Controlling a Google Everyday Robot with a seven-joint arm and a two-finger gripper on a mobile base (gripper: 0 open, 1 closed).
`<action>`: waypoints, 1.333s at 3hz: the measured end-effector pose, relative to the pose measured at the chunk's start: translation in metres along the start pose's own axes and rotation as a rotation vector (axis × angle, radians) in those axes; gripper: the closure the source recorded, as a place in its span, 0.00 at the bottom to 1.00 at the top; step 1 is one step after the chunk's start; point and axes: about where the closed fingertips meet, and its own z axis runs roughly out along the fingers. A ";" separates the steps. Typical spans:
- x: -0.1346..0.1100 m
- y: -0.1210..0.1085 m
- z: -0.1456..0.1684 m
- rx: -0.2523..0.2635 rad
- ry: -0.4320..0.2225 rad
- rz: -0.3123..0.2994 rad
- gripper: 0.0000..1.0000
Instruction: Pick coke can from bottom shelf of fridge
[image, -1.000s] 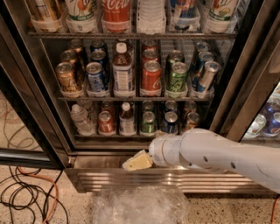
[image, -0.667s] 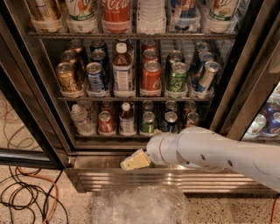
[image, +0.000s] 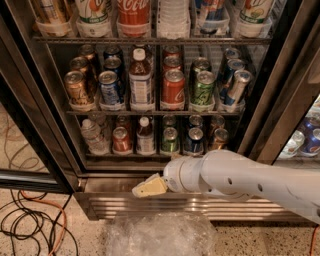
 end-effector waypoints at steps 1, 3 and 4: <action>0.003 0.019 0.022 -0.045 -0.022 0.017 0.00; 0.002 0.038 0.040 -0.093 -0.045 0.026 0.00; 0.001 0.052 0.058 -0.109 -0.063 0.044 0.00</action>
Offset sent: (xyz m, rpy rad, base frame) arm -0.0132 0.0709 -0.0351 0.1368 0.0340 0.0752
